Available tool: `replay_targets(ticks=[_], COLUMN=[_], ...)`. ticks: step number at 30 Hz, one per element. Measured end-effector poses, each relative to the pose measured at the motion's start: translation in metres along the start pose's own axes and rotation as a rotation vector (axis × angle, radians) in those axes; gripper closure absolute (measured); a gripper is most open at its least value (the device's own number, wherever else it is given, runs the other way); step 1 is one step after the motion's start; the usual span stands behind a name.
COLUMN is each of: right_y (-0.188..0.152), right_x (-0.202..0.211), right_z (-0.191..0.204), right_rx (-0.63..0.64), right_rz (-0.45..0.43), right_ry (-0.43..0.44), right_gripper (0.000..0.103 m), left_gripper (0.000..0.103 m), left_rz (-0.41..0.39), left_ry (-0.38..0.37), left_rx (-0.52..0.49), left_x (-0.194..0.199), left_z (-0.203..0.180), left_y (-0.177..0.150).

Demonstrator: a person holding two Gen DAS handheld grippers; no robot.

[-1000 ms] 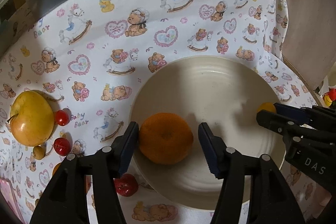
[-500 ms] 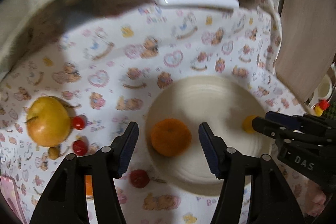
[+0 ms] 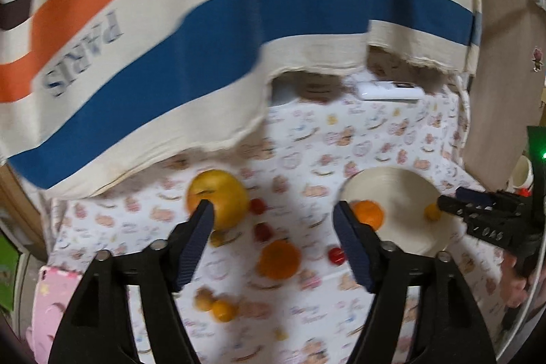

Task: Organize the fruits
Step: 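Raise both open tools away from the plate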

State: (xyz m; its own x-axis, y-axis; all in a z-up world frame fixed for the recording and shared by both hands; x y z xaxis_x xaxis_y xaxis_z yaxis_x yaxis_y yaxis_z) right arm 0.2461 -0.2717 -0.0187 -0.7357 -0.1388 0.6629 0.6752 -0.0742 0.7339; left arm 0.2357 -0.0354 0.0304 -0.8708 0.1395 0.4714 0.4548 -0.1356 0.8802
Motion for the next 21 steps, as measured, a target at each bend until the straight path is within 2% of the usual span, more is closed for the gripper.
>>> replay_targets(ticks=[3, 6, 8, 11, 12, 14, 17, 19, 21], right_y=[0.001, 0.002, 0.003, 0.004, 0.005, 0.009, 0.017, 0.024, 0.029], right_x=[0.001, -0.001, -0.002, 0.001, 0.003, 0.009, 0.014, 0.016, 0.018], right_z=[0.008, 0.007, 0.003, 0.005, 0.006, 0.011, 0.025, 0.041, 0.055], right_rx=[0.011, 0.026, 0.019, 0.007, 0.000, -0.007, -0.019, -0.039, -0.054], right_rz=[-0.021, -0.033, -0.033, -0.023, -0.028, -0.052, -0.076, -0.094, -0.113], right_ry=[0.004, -0.043, -0.095, -0.088, -0.090, -0.095, -0.089, -0.065, -0.048], right_gripper=[0.052, 0.041, 0.041, 0.041, 0.037, 0.028, 0.026, 0.017, 0.016], left_gripper=[0.022, 0.015, 0.013, 0.010, 0.010, 0.009, 0.009, 0.009, 0.009], left_rz=[0.012, 0.038, 0.041, 0.045, 0.053, 0.091, 0.137, 0.178, 0.216], left_ry=[0.028, 0.035, 0.044, 0.055, 0.056, 0.058, 0.050, 0.048, 0.033], left_rx=[0.009, 0.028, 0.043, 0.055, 0.062, 0.067, 0.086, 0.114, 0.140], left_x=[0.004, 0.003, 0.003, 0.000, -0.002, -0.009, -0.016, -0.021, -0.027], left_z=[0.018, 0.032, 0.041, 0.053, 0.056, 0.061, 0.066, 0.072, 0.075], left_y=[-0.011, -0.027, -0.035, -0.047, -0.051, -0.058, -0.067, -0.076, -0.086])
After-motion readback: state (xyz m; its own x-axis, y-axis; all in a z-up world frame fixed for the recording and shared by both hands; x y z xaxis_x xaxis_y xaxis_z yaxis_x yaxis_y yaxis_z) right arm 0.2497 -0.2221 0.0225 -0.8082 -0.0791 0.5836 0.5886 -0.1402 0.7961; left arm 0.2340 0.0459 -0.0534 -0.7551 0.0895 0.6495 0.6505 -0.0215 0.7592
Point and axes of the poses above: each gripper's, at about its wrist camera, not at the fingertips, and x roughly against the way its jaws point, z to its left, y to its top, the point moved 10 cm from there along -x, roughly the way its jaws point, and after that the axes turned 9 degrees about -z, right-handed, at the moved point
